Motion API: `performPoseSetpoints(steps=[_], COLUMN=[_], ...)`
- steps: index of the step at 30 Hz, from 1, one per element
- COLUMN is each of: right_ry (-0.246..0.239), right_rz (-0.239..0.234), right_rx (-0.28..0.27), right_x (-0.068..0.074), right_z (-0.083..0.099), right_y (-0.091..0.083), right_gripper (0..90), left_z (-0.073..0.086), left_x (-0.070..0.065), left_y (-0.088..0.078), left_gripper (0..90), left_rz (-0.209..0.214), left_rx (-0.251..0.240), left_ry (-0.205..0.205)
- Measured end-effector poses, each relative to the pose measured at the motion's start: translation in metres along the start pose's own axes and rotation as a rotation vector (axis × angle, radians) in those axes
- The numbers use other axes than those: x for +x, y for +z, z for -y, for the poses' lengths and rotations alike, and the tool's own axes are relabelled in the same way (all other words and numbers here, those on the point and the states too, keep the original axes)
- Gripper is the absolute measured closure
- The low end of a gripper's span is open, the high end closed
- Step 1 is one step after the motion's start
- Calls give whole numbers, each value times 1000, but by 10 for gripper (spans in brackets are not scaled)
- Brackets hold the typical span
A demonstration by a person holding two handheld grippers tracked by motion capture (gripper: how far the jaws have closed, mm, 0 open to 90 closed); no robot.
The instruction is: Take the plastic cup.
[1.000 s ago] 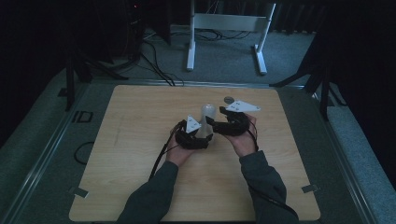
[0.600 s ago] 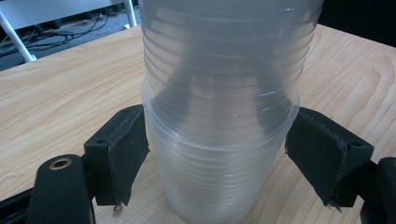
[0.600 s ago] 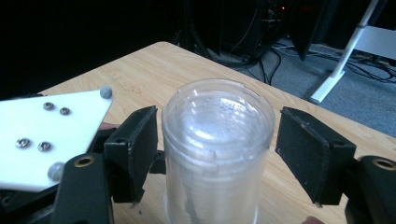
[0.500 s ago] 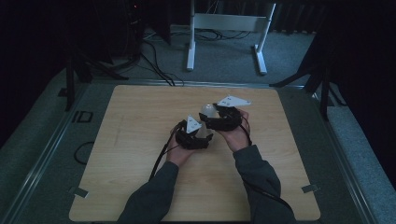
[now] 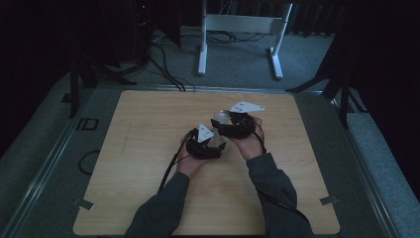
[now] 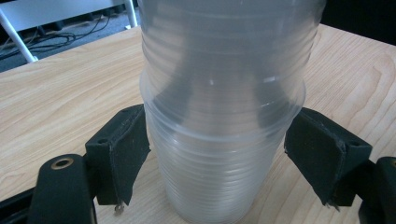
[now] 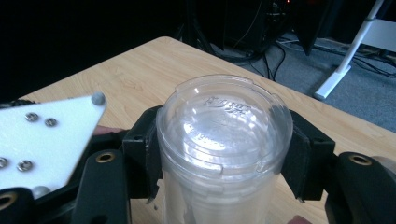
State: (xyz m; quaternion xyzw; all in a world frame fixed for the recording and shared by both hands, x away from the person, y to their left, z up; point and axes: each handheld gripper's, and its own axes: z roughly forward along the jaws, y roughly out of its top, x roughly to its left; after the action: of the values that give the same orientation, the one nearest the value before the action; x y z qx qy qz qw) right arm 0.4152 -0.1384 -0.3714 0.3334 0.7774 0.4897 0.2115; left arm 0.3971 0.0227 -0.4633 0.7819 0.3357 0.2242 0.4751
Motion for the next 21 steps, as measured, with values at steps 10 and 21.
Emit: performPoseSetpoints(steps=[10, 21], right_ry=[19, 43], right_rz=[-11, -32], right_rx=[-41, -90], right_x=[-1, -2], right_z=[-12, -27], right_y=[-11, -29], right_gripper=[400, 407], left_z=[1, 2], left_x=[1, 1], left_y=[-1, -3], left_gripper=[222, 230], left_rz=[4, 1], left_rx=[6, 7], left_ry=[-1, -9])
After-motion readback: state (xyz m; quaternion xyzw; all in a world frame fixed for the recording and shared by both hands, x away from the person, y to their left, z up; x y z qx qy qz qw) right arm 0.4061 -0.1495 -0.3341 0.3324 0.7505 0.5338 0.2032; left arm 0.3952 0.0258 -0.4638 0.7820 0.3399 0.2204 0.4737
